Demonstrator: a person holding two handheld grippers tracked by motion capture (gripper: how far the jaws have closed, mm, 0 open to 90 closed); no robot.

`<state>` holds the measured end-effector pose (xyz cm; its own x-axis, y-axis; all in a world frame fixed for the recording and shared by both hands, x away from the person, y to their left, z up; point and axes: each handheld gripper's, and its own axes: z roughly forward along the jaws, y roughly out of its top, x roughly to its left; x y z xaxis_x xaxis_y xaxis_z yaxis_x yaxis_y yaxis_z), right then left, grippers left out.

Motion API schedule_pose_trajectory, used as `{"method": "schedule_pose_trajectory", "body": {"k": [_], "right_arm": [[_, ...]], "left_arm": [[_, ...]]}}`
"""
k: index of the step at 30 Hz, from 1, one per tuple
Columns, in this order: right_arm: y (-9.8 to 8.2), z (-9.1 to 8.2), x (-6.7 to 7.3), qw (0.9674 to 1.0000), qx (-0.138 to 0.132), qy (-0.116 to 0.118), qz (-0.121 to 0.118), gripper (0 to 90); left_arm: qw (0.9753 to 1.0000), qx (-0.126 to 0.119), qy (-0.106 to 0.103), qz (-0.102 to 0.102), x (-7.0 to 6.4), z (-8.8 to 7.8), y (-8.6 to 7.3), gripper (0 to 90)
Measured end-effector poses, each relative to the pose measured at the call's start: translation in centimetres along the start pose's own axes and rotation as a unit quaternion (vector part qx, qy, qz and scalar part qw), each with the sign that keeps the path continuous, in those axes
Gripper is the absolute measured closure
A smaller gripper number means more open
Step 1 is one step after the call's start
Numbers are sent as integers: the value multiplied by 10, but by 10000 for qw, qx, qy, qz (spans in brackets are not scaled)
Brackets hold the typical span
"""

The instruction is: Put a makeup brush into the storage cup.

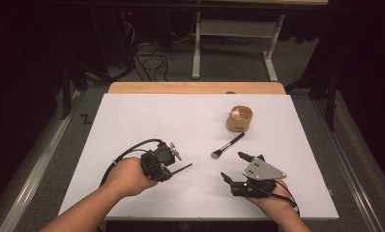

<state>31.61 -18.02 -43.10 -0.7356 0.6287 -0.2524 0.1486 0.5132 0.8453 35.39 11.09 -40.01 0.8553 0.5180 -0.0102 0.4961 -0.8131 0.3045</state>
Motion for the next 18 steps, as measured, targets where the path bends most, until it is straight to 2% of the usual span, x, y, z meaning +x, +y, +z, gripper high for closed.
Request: {"method": "schedule_pose_trajectory", "body": {"k": [5, 10, 15, 18], "right_arm": [[6, 3, 6, 9986, 151, 61, -509, 250], [10, 6, 11, 9964, 264, 97, -796, 286], [11, 10, 18, 9923, 334, 7, -1196, 296], [12, 10, 21, 9919, 275, -67, -1241, 306]], "left_arm": [[10000, 30, 22, 4, -2, -3, 4, 829], [10000, 67, 8, 28, -4, -2, 7, 829], [9999, 132, 29, 85, -8, -1, 11, 829], [9998, 151, 44, 147, -9, -2, 14, 829]]}}
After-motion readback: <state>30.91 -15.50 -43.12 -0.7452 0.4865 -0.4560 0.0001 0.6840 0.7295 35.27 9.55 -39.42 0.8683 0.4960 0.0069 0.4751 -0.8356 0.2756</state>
